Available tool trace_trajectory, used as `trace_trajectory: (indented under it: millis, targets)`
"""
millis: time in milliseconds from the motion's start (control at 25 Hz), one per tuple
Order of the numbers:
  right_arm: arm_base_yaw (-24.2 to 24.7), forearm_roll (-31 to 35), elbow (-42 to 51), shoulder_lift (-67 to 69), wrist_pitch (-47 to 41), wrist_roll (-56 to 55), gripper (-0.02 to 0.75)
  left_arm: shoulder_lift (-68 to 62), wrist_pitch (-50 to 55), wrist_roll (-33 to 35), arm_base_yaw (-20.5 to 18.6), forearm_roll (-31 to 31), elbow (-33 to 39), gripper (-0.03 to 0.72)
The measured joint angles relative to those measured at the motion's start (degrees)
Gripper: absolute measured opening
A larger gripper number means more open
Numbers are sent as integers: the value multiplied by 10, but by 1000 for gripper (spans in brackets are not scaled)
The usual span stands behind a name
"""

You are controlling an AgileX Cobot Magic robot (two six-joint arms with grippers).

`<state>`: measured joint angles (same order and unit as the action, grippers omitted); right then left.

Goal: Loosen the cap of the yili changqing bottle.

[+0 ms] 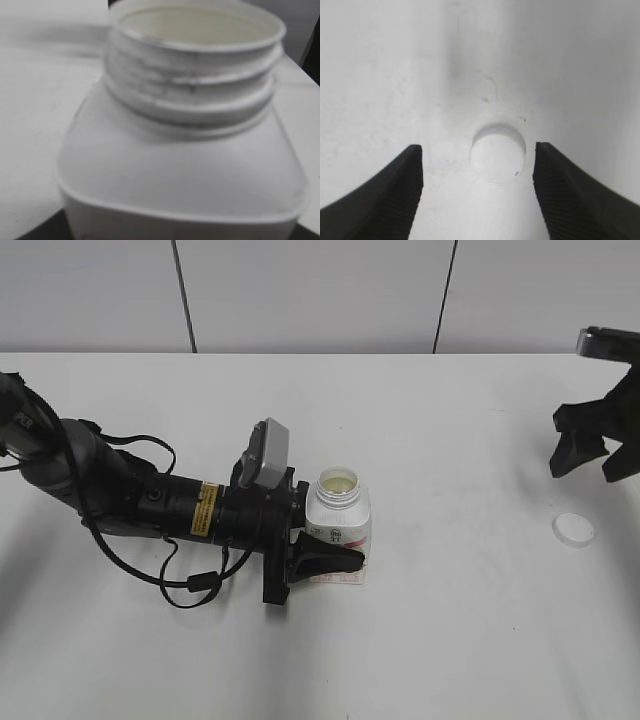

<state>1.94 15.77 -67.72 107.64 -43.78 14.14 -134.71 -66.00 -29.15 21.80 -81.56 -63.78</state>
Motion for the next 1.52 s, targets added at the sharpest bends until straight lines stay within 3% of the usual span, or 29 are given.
trace_trajectory:
  millis: [240,480,1080,1240,1520]
  targets:
    - [0,13,-3,-59,-6,-1,535,0,-4,6,0,0,0,395]
    - [0,15,-3,-83,-13,-1,535,0,-24,8,0,-2,0,580]
    - [0,26,-3,-157,-29,-1,534,95,-26,5,0,-39,11,594]
    - [0,26,-12,-180,-44,-1,534,136,-26,-39,0,-55,11,593]
    - [0,26,-44,-212,-73,-1,534,217,-20,-182,-5,-78,11,592]
